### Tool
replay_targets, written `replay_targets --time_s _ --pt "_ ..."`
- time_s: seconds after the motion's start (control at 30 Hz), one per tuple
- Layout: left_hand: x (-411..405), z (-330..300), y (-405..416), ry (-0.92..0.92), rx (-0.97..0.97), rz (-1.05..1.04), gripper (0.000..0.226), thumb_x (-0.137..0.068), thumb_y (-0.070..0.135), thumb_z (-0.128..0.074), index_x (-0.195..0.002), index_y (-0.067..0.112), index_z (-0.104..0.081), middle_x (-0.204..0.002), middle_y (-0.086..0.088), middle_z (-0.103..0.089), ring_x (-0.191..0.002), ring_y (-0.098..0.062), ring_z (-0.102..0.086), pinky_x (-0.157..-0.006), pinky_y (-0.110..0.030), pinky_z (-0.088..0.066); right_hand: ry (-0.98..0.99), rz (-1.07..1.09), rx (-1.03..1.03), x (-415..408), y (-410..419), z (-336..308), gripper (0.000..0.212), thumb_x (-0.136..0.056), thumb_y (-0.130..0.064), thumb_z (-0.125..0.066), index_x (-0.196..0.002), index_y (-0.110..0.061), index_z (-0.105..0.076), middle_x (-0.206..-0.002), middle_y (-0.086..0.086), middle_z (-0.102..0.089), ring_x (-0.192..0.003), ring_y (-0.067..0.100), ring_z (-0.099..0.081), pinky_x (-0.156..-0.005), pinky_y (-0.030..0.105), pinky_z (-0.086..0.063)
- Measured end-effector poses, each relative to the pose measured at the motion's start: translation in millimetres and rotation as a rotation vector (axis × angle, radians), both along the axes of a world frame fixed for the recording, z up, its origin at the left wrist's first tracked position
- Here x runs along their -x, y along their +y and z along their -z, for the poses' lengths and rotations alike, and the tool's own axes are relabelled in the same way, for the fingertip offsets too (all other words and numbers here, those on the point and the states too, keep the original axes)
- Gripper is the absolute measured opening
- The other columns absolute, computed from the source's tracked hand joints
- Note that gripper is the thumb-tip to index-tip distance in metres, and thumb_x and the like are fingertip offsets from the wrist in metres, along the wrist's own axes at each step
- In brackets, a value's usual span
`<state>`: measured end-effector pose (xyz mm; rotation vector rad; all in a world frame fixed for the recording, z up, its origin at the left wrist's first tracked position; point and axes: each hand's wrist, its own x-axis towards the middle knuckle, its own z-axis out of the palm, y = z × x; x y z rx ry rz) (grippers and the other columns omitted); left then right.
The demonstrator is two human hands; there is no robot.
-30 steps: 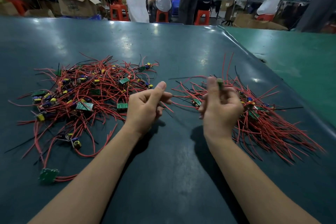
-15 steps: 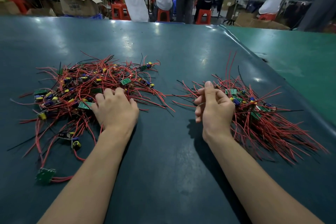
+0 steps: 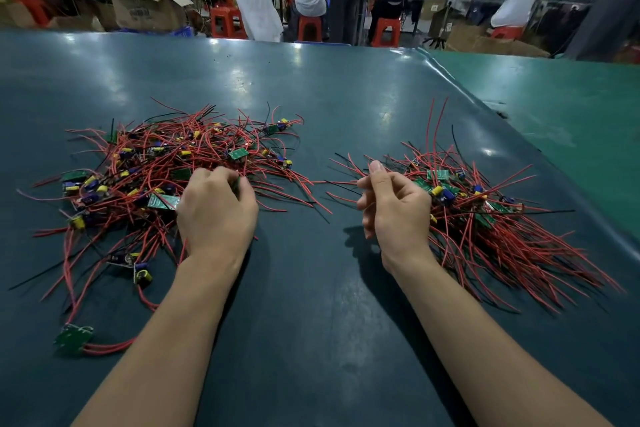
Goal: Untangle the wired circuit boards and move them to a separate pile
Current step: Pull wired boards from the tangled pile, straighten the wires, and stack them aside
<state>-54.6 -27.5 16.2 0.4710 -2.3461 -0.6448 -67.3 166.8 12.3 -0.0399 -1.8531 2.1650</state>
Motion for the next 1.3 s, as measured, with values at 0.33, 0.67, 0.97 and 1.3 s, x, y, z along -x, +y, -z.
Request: replay_targets --time_s 0.33,0.67,0.97,1.3 --pt "-10.8 -9.4 33.4 0.801 0.294 0.497 0.013 -0.09 0.009 -0.07 -0.099 0.001 -0.075 -0.092 -0.014 -0.067 -0.084 -0.03 -0.058 -0.082 -0.035 -0.047 -0.107 -0.401 0.01 -7.5 -8.7 -7.1 0.04 -0.089 -0.048 -0.057 -0.074 -0.015 -0.073 -0.06 0.003 -0.063 -0.037 0.013 -0.048 -0.036 0.017 -0.033" --pt "-10.8 3.1 55.8 0.648 0.057 0.802 0.01 -0.088 0.008 -0.068 -0.086 0.001 -0.073 -0.097 -0.013 -0.064 -0.086 -0.024 -0.062 -0.077 -0.032 -0.051 -0.107 -0.457 0.304 -1.2 8.9 -17.9 0.019 -0.09 -0.025 -0.061 -0.078 -0.016 -0.071 -0.078 0.009 -0.071 -0.049 0.014 -0.053 -0.04 0.018 -0.034" --pt "-2.6 4.0 52.0 0.144 -0.626 0.786 0.012 -0.088 0.01 -0.07 -0.099 0.005 -0.073 -0.086 -0.003 -0.074 -0.073 -0.011 -0.069 -0.07 -0.025 -0.055 0.057 -0.306 -0.109 -5.0 6.7 -11.0 0.012 -0.088 -0.006 -0.069 -0.083 -0.016 -0.071 -0.073 0.003 -0.072 -0.061 0.013 -0.066 -0.04 0.022 -0.046" --pt "1.8 -2.1 52.3 0.116 -1.05 0.769 0.01 -0.086 -0.003 -0.067 -0.09 0.005 -0.064 -0.074 -0.003 -0.07 -0.062 -0.015 -0.068 -0.067 -0.027 -0.059 0.031 -0.253 0.049 -2.2 6.7 -12.9 0.005 -0.087 -0.002 -0.068 -0.086 -0.007 -0.067 -0.084 0.01 -0.074 -0.067 0.019 -0.071 -0.048 0.023 -0.052"
